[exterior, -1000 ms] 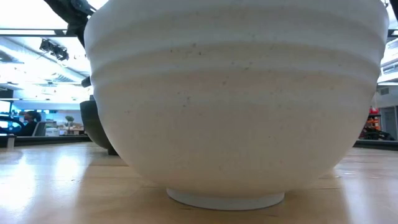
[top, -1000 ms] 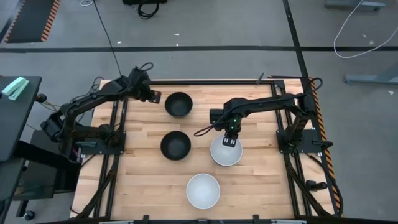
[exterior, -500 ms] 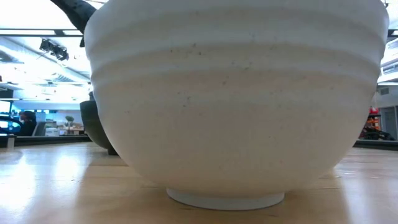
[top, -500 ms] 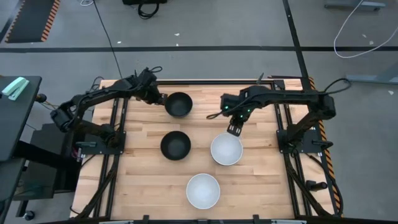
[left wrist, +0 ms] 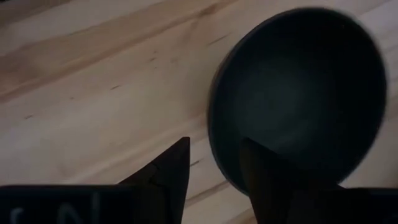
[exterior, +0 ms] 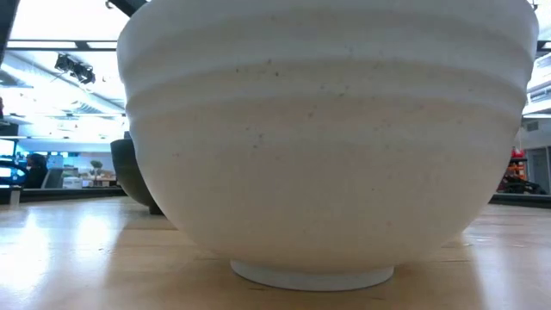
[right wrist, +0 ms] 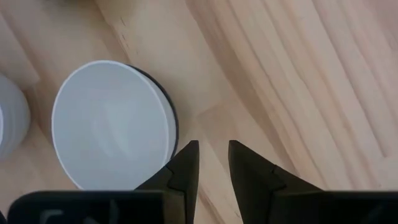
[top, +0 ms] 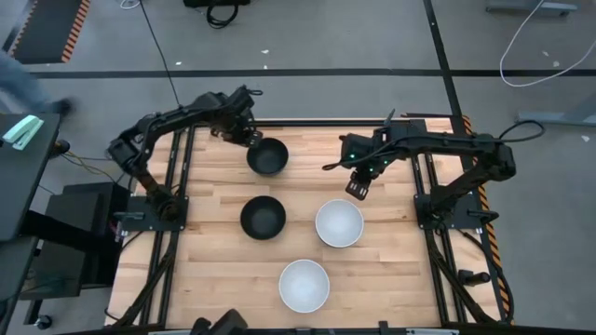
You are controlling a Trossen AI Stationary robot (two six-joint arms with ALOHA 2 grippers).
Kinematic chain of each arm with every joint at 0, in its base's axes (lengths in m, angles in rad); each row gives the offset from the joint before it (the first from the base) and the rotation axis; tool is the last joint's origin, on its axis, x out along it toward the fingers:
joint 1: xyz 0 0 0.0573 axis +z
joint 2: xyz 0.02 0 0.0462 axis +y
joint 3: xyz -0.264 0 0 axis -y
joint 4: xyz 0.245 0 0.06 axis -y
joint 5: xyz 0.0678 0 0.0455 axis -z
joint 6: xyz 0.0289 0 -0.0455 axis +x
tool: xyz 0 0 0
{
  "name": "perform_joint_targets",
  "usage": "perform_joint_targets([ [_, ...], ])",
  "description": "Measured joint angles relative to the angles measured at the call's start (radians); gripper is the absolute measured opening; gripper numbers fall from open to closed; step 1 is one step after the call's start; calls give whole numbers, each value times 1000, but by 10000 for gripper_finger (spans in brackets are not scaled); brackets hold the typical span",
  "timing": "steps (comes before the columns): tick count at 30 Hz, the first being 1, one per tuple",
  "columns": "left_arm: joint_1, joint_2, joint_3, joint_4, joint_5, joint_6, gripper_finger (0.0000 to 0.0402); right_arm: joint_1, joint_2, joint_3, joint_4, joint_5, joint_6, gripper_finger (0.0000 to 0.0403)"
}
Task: Nest bowls inside each other
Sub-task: Stack the top black bowl on top of the bottom black bowl
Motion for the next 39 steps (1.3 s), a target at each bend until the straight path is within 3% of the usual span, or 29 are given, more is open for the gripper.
perform_joint_targets([
  [29,-69,199,1,55,51,-14,130,28,-1,0,13,38,2,95],
  [39,-87,227,1,61,60,-16,81,28,-1,0,13,38,2,91],
])
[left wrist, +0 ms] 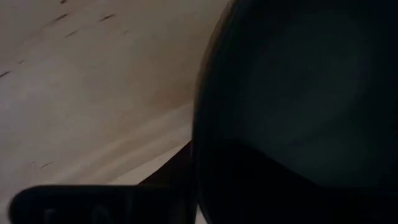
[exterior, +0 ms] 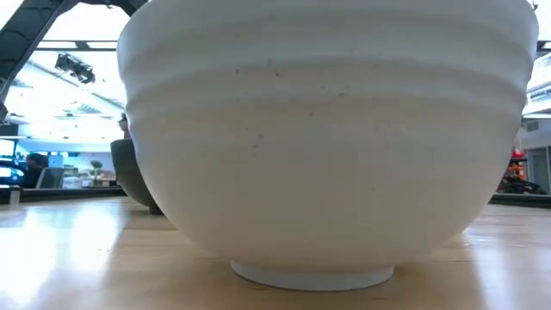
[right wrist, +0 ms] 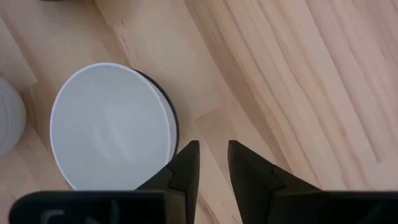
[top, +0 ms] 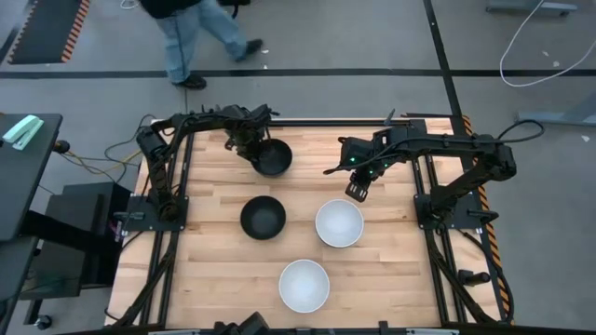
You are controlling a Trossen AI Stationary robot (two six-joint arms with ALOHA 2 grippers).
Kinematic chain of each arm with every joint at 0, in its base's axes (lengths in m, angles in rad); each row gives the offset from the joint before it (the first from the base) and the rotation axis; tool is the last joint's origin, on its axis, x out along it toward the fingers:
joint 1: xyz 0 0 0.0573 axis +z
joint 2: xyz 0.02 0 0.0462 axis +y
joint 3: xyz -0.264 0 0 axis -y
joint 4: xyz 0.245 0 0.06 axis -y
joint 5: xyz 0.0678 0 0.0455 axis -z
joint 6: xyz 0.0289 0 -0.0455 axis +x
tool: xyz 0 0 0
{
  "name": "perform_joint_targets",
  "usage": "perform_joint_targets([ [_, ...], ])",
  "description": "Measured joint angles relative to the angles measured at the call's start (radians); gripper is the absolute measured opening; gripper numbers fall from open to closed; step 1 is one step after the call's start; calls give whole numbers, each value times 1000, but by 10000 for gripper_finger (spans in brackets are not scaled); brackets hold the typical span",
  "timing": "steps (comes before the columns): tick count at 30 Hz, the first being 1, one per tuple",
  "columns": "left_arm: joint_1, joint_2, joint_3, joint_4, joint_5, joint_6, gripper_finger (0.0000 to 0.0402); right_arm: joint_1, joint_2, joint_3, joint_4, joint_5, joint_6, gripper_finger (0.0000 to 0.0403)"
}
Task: Nest bowls inside each other
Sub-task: Stack the top black bowl on top of the bottom black bowl
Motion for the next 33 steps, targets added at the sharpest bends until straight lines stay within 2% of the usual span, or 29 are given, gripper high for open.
perform_joint_targets([
  [6,1,-5,2,3,19,-4,15,0,0,0,0,0,-7,91],
  [19,-11,-46,134,-98,-12,10,12,0,-23,-10,5,0,-60,91],
  [27,-53,-176,168,-285,-39,44,10,0,-203,-166,83,0,-6,91],
  [33,-152,-305,165,-398,-43,0,10,0,-371,-312,104,0,107,91],
])
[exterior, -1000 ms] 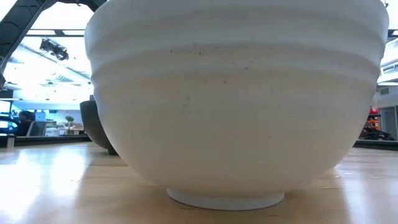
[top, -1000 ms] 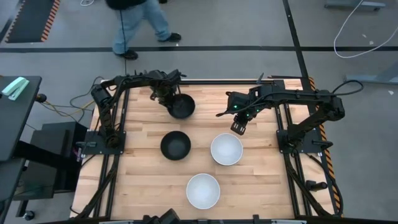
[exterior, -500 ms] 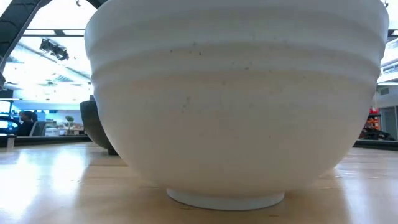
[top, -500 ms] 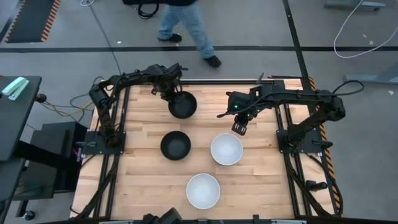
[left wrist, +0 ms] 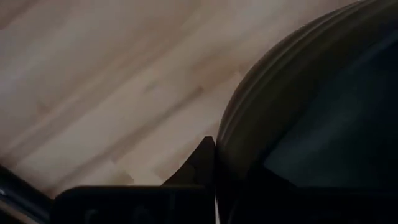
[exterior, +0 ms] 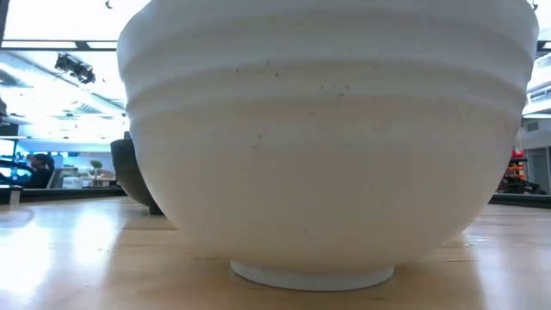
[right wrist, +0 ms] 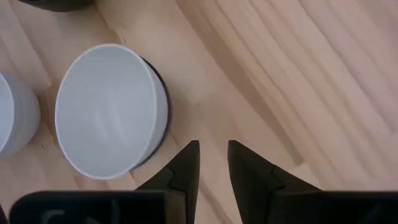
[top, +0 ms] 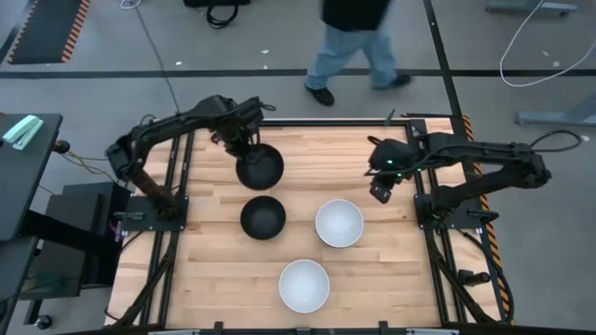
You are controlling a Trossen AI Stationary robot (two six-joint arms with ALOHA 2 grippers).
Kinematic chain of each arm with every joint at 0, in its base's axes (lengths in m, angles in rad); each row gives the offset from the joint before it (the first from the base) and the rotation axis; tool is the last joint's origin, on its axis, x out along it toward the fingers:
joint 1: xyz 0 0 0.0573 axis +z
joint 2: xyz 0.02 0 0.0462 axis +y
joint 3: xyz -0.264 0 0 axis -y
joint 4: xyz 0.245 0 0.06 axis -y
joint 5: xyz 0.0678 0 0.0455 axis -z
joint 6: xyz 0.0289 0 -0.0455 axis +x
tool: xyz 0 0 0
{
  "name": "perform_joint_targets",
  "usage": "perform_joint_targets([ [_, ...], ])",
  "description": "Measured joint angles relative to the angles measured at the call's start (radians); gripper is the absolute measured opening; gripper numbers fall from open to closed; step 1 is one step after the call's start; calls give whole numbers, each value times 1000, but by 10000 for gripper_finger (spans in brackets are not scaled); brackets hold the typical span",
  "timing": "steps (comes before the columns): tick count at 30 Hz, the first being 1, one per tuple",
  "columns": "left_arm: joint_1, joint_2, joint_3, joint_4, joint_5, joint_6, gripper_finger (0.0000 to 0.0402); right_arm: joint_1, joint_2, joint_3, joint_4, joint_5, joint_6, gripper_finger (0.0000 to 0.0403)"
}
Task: Nest bowls inside each other
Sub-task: Stack the top black bowl on top of the bottom black bowl
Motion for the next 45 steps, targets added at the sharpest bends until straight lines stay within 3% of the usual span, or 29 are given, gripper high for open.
perform_joint_targets([
  [6,-149,-64,0,-51,-20,-135,10,0,-89,-83,1,0,50,91],
  [15,-312,-16,-1,-84,-39,-259,10,0,-96,-119,8,0,24,91],
  [34,-348,67,-7,-26,-9,-290,10,127,-97,-119,10,0,50,91],
  [40,-353,67,-110,-2,22,-311,10,144,-97,-119,10,0,61,91],
  [45,-369,67,-192,116,93,-334,10,144,-97,-119,10,0,60,91],
])
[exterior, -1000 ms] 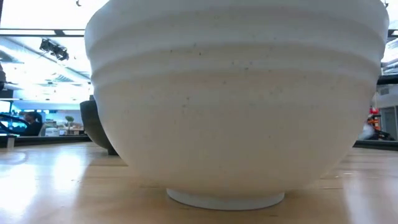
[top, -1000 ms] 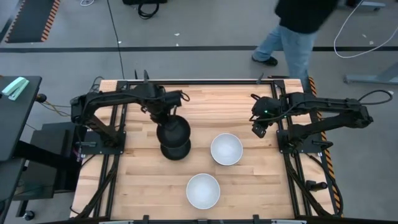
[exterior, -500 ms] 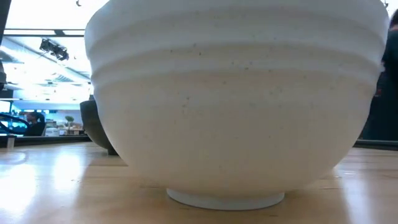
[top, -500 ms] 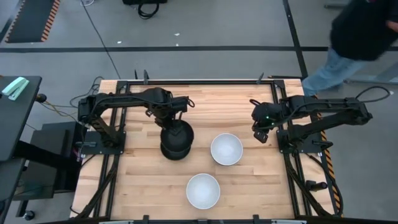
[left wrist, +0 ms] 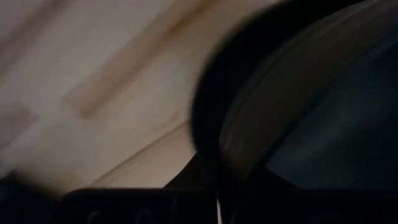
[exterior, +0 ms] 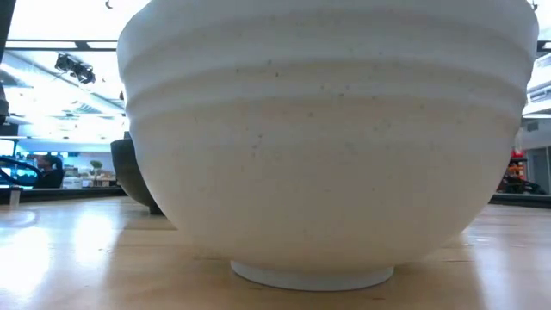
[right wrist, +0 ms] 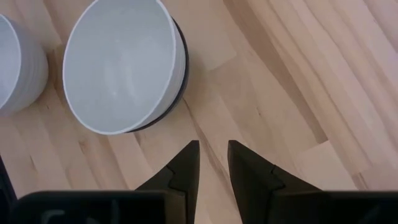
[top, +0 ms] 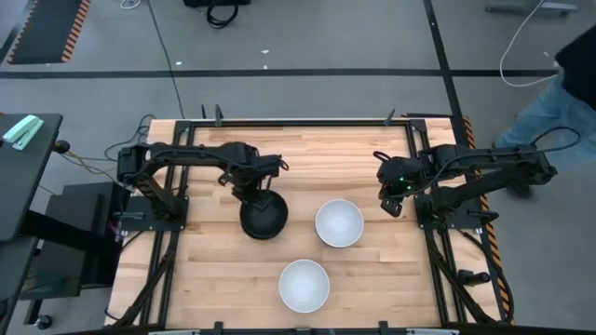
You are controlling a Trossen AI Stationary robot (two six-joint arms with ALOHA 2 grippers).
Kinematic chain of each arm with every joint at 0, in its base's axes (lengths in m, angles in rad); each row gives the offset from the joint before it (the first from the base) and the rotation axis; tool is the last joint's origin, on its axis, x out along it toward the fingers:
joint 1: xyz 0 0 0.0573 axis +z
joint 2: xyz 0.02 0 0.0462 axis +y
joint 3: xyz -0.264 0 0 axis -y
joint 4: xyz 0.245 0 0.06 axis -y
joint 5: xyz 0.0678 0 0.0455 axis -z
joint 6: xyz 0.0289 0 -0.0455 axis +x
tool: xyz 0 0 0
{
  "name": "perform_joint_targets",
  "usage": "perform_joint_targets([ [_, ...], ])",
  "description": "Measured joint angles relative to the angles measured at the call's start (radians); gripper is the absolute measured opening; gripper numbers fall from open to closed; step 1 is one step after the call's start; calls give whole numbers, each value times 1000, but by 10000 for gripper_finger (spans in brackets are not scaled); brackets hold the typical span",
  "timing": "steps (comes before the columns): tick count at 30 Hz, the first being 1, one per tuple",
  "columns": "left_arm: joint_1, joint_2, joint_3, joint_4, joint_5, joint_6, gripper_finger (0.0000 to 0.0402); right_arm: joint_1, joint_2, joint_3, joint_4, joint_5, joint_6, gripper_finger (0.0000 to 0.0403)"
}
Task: Nest bowls inside each other
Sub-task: Stack the top black bowl on top of the bottom black bowl
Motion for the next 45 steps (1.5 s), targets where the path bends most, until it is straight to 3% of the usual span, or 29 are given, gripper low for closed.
perform_joint_targets([
  [14,-14,-4,-170,250,77,-52,22,0,0,0,20,0,-1,91],
  [33,-3,-30,-129,249,33,-51,101,0,3,0,42,0,15,91],
  [45,60,-22,-134,280,23,-18,166,0,22,0,62,0,24,91],
])
